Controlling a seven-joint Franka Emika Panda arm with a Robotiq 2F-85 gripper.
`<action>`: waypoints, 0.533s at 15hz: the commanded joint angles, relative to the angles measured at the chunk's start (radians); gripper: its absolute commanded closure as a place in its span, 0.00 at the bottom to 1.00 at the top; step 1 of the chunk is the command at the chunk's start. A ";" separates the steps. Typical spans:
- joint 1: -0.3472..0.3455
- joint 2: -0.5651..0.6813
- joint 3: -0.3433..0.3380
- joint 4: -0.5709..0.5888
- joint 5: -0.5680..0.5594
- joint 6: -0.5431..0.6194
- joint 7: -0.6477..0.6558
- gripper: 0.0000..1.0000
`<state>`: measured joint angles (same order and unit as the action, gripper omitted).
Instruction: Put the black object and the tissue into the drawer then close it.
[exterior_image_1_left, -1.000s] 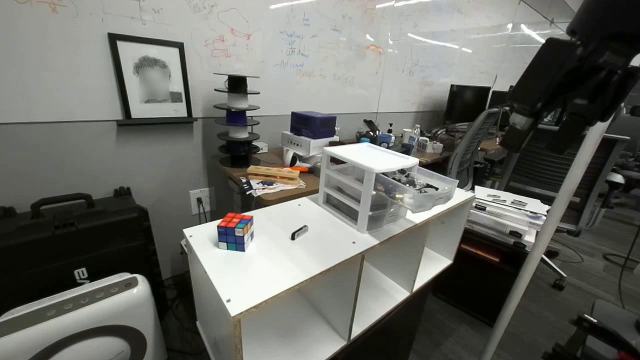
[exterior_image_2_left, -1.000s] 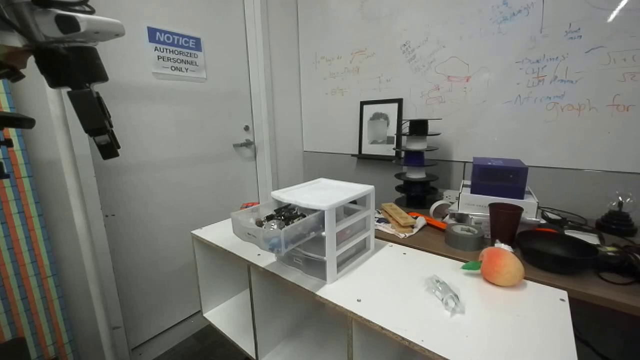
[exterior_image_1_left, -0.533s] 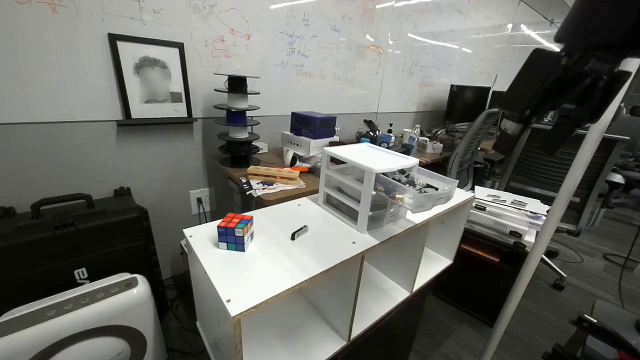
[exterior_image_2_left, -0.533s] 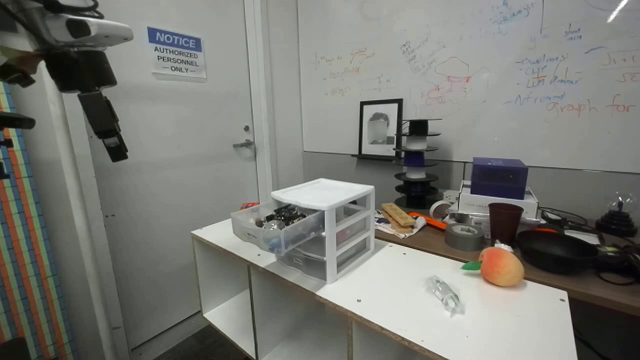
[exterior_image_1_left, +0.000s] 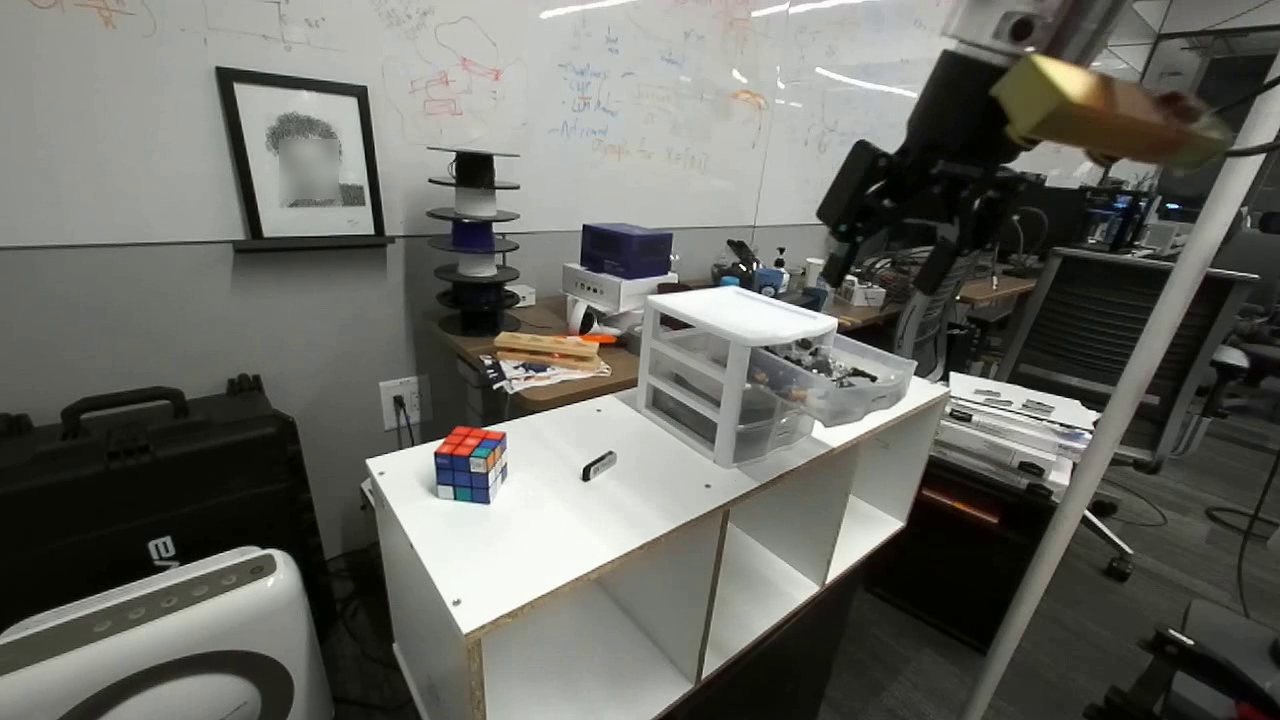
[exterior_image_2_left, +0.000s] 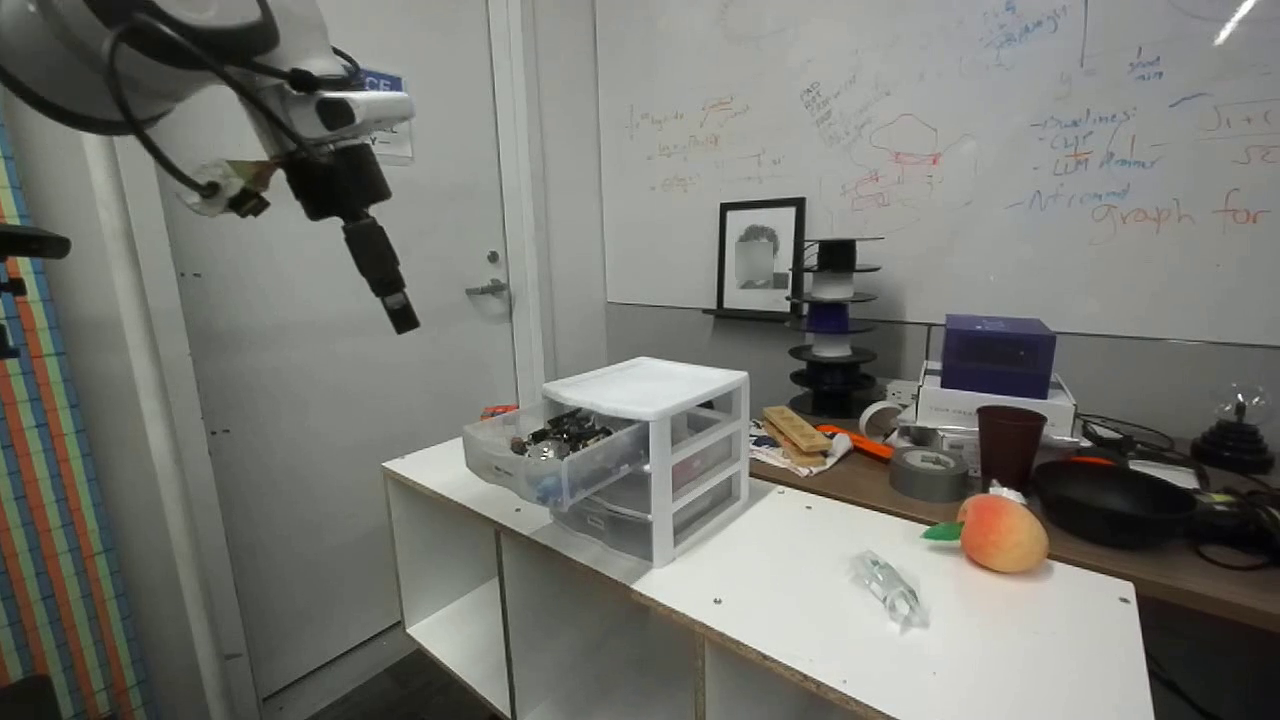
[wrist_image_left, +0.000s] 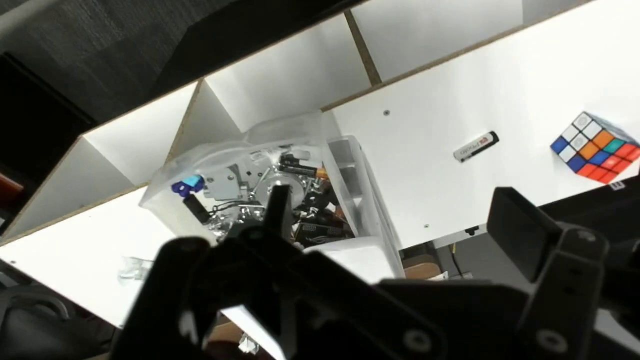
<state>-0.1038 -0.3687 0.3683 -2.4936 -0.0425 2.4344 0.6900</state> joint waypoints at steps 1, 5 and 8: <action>-0.043 0.261 0.037 0.168 -0.028 0.096 0.072 0.00; 0.094 0.479 -0.068 0.322 -0.103 0.111 0.175 0.00; 0.188 0.591 -0.158 0.422 -0.181 0.118 0.276 0.00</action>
<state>-0.0074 0.1076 0.2950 -2.1972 -0.1545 2.5459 0.8681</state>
